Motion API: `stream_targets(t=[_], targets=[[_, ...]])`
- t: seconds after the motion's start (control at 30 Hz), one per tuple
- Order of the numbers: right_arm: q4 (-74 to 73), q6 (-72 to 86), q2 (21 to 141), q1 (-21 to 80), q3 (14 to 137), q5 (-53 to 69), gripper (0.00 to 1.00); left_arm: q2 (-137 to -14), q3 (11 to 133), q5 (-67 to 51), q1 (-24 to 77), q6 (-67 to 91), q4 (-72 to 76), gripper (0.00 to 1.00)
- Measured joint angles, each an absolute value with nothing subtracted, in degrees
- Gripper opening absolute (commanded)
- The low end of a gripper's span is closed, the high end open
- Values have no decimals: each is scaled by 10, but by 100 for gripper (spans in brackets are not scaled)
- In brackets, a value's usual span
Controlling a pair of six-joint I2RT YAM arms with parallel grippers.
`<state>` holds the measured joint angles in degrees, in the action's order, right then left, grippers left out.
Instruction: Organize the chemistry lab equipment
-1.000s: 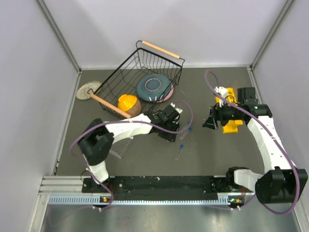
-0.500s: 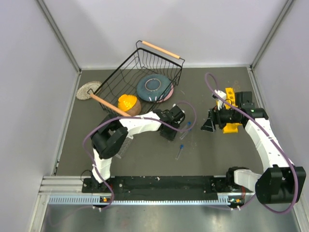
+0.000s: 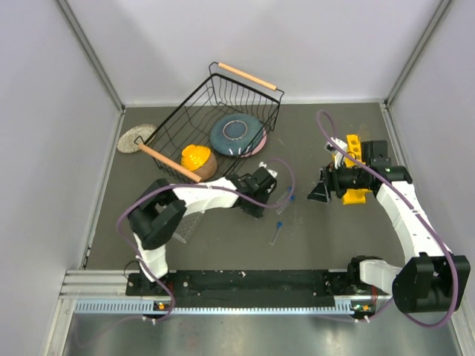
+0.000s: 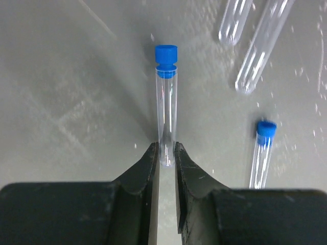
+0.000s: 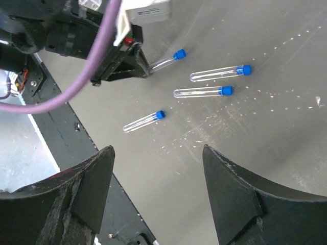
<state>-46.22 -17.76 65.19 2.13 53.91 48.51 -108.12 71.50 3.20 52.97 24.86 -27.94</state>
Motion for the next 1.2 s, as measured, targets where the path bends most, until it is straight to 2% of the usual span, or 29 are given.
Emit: stream_targets(t=[0.27, 0.47, 0.63, 0.77, 0.87, 1.2], targets=[[-440, -115, 662, 22, 532, 561, 70, -861, 521, -36, 529, 308, -104, 6], [-320, 38, 665, 50, 524, 584, 68, -789, 505, -91, 529, 351, 37, 5], [-246, 137, 665, 117, 528, 548, 64, -776, 505, -126, 530, 349, 60, 5], [-230, 177, 677, 158, 551, 527, 54, -766, 505, -142, 530, 340, 53, 5], [-223, 195, 692, 176, 575, 514, 40, -755, 505, -143, 530, 333, 47, 5], [-259, 199, 729, 213, 610, 506, 24, -726, 496, -139, 530, 323, 32, 6]])
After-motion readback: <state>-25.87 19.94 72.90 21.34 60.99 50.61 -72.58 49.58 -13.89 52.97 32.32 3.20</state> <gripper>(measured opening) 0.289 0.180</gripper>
